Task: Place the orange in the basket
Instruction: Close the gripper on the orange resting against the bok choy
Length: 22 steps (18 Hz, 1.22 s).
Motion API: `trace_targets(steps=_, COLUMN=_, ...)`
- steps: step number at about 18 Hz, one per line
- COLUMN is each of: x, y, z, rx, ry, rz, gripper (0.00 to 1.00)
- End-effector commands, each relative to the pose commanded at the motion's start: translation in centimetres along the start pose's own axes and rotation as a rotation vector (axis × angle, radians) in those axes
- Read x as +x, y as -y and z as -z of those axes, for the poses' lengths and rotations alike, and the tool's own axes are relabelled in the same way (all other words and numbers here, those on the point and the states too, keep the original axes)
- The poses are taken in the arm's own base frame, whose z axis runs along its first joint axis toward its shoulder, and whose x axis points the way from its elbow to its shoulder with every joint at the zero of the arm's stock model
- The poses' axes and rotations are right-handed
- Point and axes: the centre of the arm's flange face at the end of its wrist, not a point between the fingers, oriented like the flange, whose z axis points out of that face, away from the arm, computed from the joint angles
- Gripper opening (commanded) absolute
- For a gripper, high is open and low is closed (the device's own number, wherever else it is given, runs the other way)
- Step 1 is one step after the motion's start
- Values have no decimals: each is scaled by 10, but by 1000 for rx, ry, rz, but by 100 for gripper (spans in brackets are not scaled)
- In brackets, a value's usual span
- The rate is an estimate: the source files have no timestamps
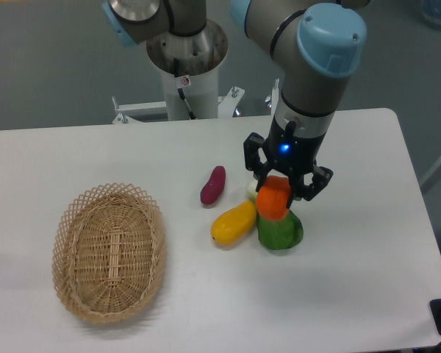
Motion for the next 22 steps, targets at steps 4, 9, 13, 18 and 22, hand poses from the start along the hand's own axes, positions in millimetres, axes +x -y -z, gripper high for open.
trace_targets(steps=4, x=-6, y=4, z=-1, rx=16, ry=25, rz=35, gripper=51)
trace_targets(steps=9, x=-7, y=5, z=1, rx=16, ry=30, rz=36, gripper=51)
trace_targets(steps=13, x=-5, y=7, z=-2, rx=13, ry=26, rz=31, gripper=51)
trace_targets(steps=18, x=-8, y=11, z=-8, rx=14, ry=26, rz=28, gripper=51)
trace_targets(steps=22, x=-17, y=37, z=-18, rx=28, ry=43, rz=90, gripper=51)
